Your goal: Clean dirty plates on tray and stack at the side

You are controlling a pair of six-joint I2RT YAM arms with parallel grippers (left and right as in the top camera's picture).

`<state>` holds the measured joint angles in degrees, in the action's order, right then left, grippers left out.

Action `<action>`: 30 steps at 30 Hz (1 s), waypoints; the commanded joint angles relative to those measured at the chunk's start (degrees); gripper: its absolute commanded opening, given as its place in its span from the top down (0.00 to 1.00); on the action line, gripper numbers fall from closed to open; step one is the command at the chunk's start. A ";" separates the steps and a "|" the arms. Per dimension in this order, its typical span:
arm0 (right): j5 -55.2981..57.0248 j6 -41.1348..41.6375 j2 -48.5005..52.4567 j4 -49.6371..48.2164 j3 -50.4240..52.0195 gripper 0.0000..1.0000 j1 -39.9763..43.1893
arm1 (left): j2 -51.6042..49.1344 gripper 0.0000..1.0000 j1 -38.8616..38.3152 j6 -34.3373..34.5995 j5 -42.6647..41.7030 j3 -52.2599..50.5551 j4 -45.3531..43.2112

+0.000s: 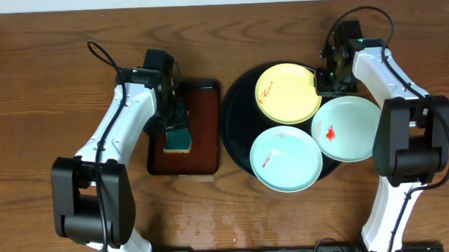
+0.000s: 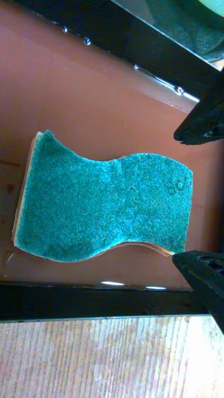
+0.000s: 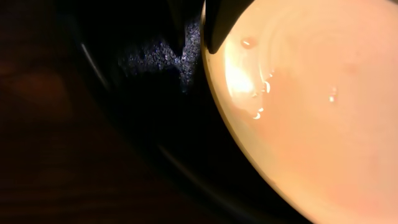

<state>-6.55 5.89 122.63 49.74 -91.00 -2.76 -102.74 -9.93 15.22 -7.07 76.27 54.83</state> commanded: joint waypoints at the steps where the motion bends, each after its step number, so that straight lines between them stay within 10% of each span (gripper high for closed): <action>1: 0.28 0.52 -0.13 -1.68 2.34 0.89 -0.28 | -0.46 0.43 -0.17 0.35 1.14 0.79 0.11; 30: -0.57 0.94 -0.17 -1.66 -0.11 0.95 -0.28 | -0.46 0.44 -0.17 0.37 1.14 0.79 0.13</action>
<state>-6.79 6.15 122.63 47.72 -89.62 -2.76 -102.74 -9.93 15.22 -7.07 76.27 54.83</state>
